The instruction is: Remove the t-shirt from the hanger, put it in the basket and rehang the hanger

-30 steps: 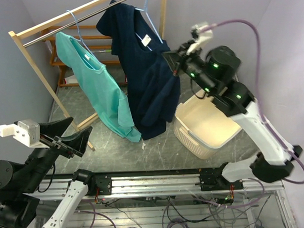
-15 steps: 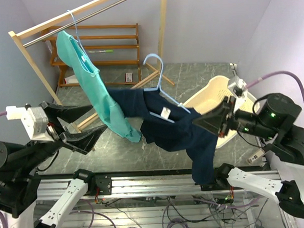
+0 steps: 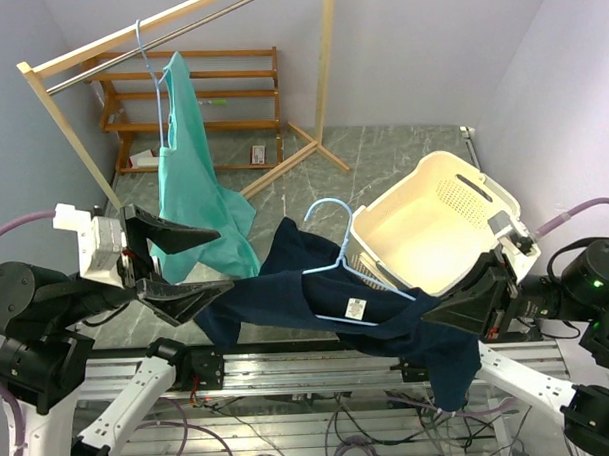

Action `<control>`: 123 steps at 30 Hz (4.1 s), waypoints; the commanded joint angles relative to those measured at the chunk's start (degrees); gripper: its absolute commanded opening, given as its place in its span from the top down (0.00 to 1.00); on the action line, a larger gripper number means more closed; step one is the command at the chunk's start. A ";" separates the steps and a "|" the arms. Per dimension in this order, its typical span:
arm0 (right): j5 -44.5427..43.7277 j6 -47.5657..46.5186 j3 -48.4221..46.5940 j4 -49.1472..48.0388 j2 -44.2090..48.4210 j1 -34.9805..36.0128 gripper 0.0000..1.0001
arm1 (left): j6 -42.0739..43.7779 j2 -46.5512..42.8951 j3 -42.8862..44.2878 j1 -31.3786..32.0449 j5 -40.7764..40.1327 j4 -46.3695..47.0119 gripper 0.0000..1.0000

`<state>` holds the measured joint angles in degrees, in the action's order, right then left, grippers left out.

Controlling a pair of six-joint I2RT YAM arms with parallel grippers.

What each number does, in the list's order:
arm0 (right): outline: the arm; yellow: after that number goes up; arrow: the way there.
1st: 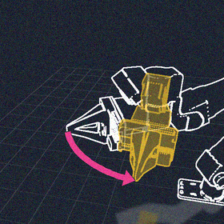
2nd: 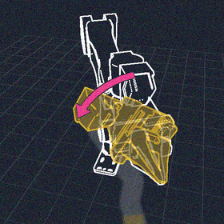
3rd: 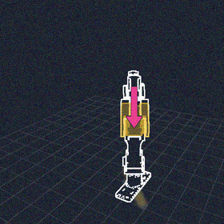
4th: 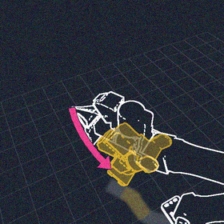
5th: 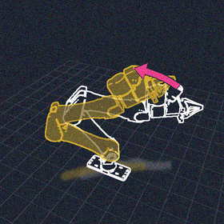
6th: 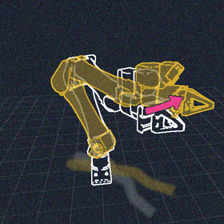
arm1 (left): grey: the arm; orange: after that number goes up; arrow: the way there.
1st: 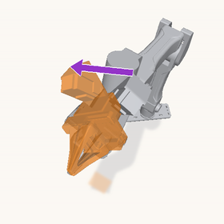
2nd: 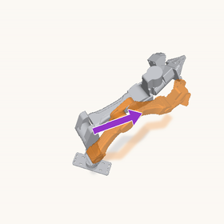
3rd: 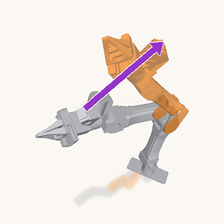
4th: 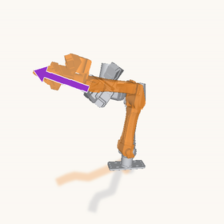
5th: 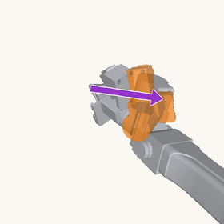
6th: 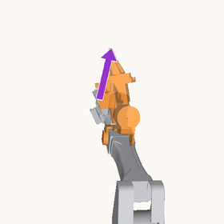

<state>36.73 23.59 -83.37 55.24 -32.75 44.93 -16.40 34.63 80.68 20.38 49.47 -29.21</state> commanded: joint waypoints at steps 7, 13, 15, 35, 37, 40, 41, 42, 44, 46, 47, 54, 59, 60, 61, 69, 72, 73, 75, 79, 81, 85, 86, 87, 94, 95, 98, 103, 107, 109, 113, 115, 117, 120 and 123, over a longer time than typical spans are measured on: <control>4.78 1.61 1.34 -8.64 -3.15 -0.63 1.00 | -2.82 -2.38 -4.93 0.45 6.00 1.75 0.15; 8.19 2.37 4.95 -14.59 -5.97 -0.67 1.00 | -2.32 -0.14 -5.42 0.45 5.56 2.52 0.17; 9.30 2.36 6.03 -16.78 -6.80 -0.76 1.00 | -1.92 0.56 -5.09 0.45 5.59 3.08 0.17; 16.65 1.69 4.95 -25.72 -19.48 -0.63 1.00 | 0.91 6.90 -4.04 0.45 9.30 1.96 0.22; 16.93 1.57 4.62 -26.01 -20.51 -0.61 1.00 | 2.34 7.24 -3.99 0.45 9.33 0.38 0.24; 17.14 1.39 3.84 -26.08 -21.75 -0.63 1.00 | 5.84 7.84 -3.89 0.53 9.66 -3.84 0.32; 17.14 1.45 3.65 -26.11 -21.99 -0.63 1.00 | 7.11 8.02 -3.81 0.54 9.60 -5.37 0.34; 17.25 1.42 3.47 -26.19 -22.14 -0.64 1.00 | 8.03 8.20 -3.83 0.54 9.48 -6.51 0.35; 17.61 1.65 3.53 -26.58 -22.43 -0.62 1.00 | 8.15 8.08 -4.22 0.54 9.23 -6.74 0.37; 17.81 2.19 3.77 -27.31 -22.44 -0.63 1.00 | 7.82 8.28 -4.44 0.53 9.61 -6.26 0.41; 18.10 2.43 4.01 -27.75 -22.49 -0.63 1.00 | 7.97 8.39 -4.35 0.54 9.83 -6.42 0.46; 17.35 1.98 4.62 -27.21 -22.28 -0.62 1.00 | 7.14 8.76 -2.93 0.54 10.73 -5.75 0.93; 12.38 -1.14 7.02 -22.99 -19.16 -0.63 0.81 | 8.43 7.86 -0.78 0.54 12.08 -6.11 0.93; 11.62 -1.67 7.93 -22.12 -18.25 -0.59 0.73 | 8.85 7.75 -0.34 0.54 12.47 -6.39 0.93; 10.82 -2.33 8.83 -21.01 -17.35 -0.62 0.66 | 9.03 7.59 -0.01 0.54 12.72 -6.65 0.93; 2.75 -4.89 13.36 -12.67 -9.24 -0.63 0.53 | 8.87 5.96 -1.23 0.54 12.40 -5.72 0.93; -0.94 -5.07 12.86 -10.41 -7.70 -0.61 0.58 | 8.90 5.52 -1.29 0.54 12.30 -6.13 0.93; -2.45 -5.23 12.41 -9.51 -7.44 -0.58 0.64 | 9.12 5.38 -1.06 0.54 12.06 -6.51 0.93; -6.70 -4.98 11.15 -7.40 -7.01 -0.63 0.85 | 9.41 5.28 -0.57 0.54 11.44 -7.17 0.93; -17.98 -3.44 8.34 -2.95 -5.78 -0.63 1.00 | 9.40 5.18 -0.07 0.54 10.63 -7.46 0.93; -23.10 -3.01 7.25 -0.62 -4.83 -0.60 1.00 | 9.45 5.09 0.30 0.51 9.95 -7.59 0.93; -34.10 -1.01 5.22 4.80 -2.69 -0.61 1.00 | 9.11 5.18 1.28 0.54 8.72 -7.35 0.93; -36.09 -0.26 4.97 6.08 -2.27 -0.59 1.00 | 8.39 5.12 1.31 0.54 8.45 -6.65 0.93; -38.09 0.57 4.59 7.23 -1.83 -0.63 1.00 | 7.54 5.10 1.17 0.54 8.37 -5.27 0.93; -35.93 2.45 7.79 10.08 -1.13 -0.63 1.00 | 2.34 3.92 -1.18 0.54 7.03 1.84 0.93; -34.58 2.04 8.99 10.13 -1.87 -0.63 1.00 | 2.98 4.17 -1.00 0.54 6.67 1.06 0.93; -40.96 4.15 9.89 12.32 -3.06 -0.62 1.00 | 4.63 4.22 -0.10 0.54 4.62 -1.14 0.93; -51.51 8.05 7.93 14.88 -0.91 -0.58 1.00 | 7.15 4.64 2.01 0.54 2.03 -5.31 0.93; -56.26 9.80 6.72 17.30 0.44 -0.62 1.00 | 6.06 4.82 1.46 0.54 1.57 -3.82 0.93; -54.57 9.07 6.47 16.88 0.98 -0.54 1.00 | 5.91 5.14 0.77 0.54 2.16 -3.35 0.93; -33.37 1.79 9.84 5.72 2.05 -0.62 0.83 | 4.37 5.85 -1.46 0.53 3.62 -0.08 0.93; -21.84 -0.66 10.23 0.88 1.44 -0.65 0.61 | 5.30 6.83 -2.05 0.53 4.73 -0.58 0.93; -14.70 -2.79 8.51 -1.78 -0.03 -0.71 0.46 | 7.58 8.30 -2.27 0.54 5.92 -2.63 0.93; -10.39 -6.31 2.50 -2.90 -3.57 -0.71 0.45 | 11.60 10.54 -2.70 0.54 8.34 -6.26 0.93; -9.13 -8.86 -4.16 -4.12 -7.93 -0.74 0.45 | 12.38 10.85 -4.56 0.54 10.84 -5.58 0.93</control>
<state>19.49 20.84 -79.66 57.06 -36.64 44.36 -7.25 44.21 78.22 20.80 55.86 -34.52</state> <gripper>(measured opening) 0.550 0.097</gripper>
